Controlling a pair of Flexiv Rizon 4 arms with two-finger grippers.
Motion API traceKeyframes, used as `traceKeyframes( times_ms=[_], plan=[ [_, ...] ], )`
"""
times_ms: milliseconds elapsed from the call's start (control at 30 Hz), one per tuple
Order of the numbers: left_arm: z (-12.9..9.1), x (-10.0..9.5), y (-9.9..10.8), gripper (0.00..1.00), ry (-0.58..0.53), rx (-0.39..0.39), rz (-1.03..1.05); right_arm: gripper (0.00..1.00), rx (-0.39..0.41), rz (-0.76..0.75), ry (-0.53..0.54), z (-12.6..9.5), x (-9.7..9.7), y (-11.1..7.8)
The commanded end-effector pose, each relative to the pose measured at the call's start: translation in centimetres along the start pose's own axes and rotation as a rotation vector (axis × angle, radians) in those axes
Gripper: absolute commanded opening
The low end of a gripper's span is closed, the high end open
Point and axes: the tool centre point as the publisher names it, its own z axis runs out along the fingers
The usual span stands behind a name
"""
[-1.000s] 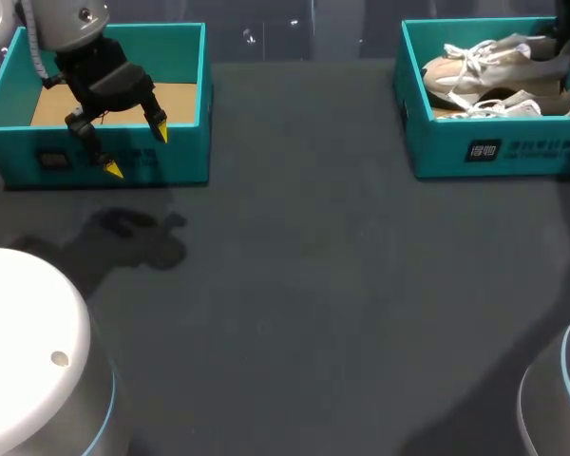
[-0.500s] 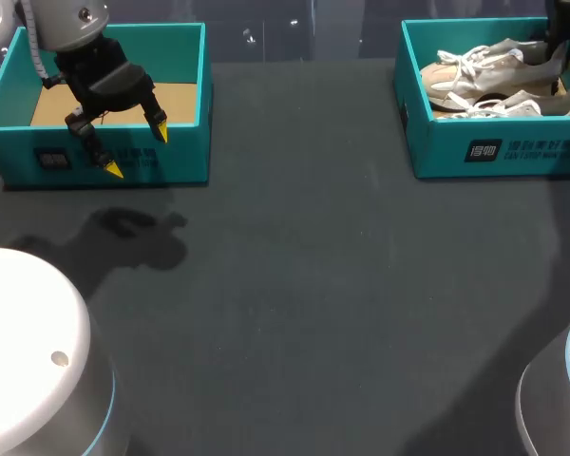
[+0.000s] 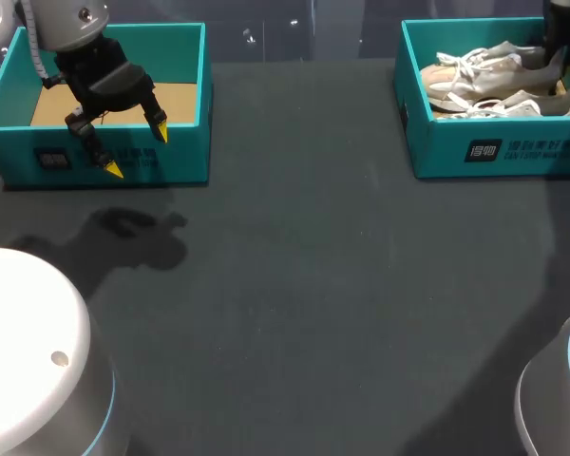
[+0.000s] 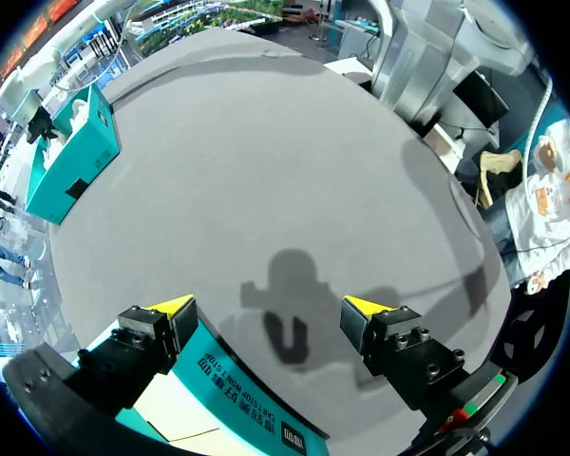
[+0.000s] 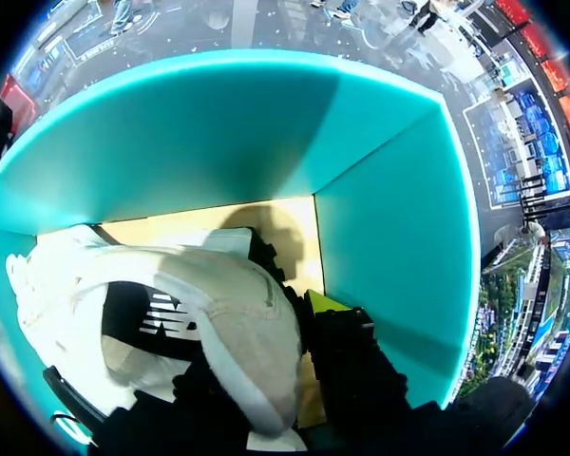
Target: Take the shoe out of the shoebox, open the shoe tongue, remove and reinsert the insole, then place the shoe into the shoebox
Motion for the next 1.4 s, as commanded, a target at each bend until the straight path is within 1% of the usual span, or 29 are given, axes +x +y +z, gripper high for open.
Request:
traceKeyframes(
  times_ms=[33,100,133,233,267,400,500,667,733,1100,1233,1367,1400],
  plan=[
    [0.0,0.1,0.0,1.0,-0.001,-0.003,0.001,0.0,0.018,0.002,0.013,0.5,0.1,0.5],
    [0.0,0.1,0.0,1.0,-0.001,-0.003,0.001,0.0,0.025,0.003,0.023,0.5,0.0,0.4],
    [0.0,0.1,0.0,1.0,-0.001,-0.003,0.001,0.02,0.027,0.004,0.027,0.5,0.0,0.4],
    [0.0,0.1,0.0,1.0,-0.001,-0.003,0.001,0.14,0.033,0.001,0.034,0.5,-0.1,0.4],
    [0.0,0.1,0.0,1.0,-0.001,-0.003,0.001,0.16,0.034,0.0,0.036,0.5,-0.1,0.4],
    [0.0,0.1,0.0,1.0,-0.001,-0.003,0.001,0.18,0.039,-0.005,0.041,0.6,-0.1,0.3],
    [0.0,0.1,0.0,1.0,-0.001,-0.003,0.001,0.25,0.042,-0.009,0.043,0.5,0.1,0.3],
    [0.0,0.1,0.0,1.0,-0.001,-0.003,0.001,0.34,0.041,-0.014,0.044,0.2,0.2,0.2],
    [0.0,0.1,0.0,1.0,-0.001,-0.003,0.001,0.36,0.039,-0.014,0.044,0.0,0.2,0.1],
    [0.0,0.1,0.0,1.0,-0.001,-0.003,0.001,0.43,0.037,-0.015,0.054,-0.9,0.7,-0.4],
    [0.0,0.1,0.0,1.0,-0.001,-0.003,0.001,0.49,0.036,-0.016,0.052,-1.4,0.8,-0.5],
    [0.0,0.1,0.0,1.0,-0.001,-0.003,0.001,0.61,0.042,-0.013,0.05,-2.1,0.6,-0.7],
    [0.0,0.1,0.0,1.0,-0.001,-0.003,0.001,0.65,0.041,-0.013,0.05,-2.4,0.6,-0.8]
  ],
)
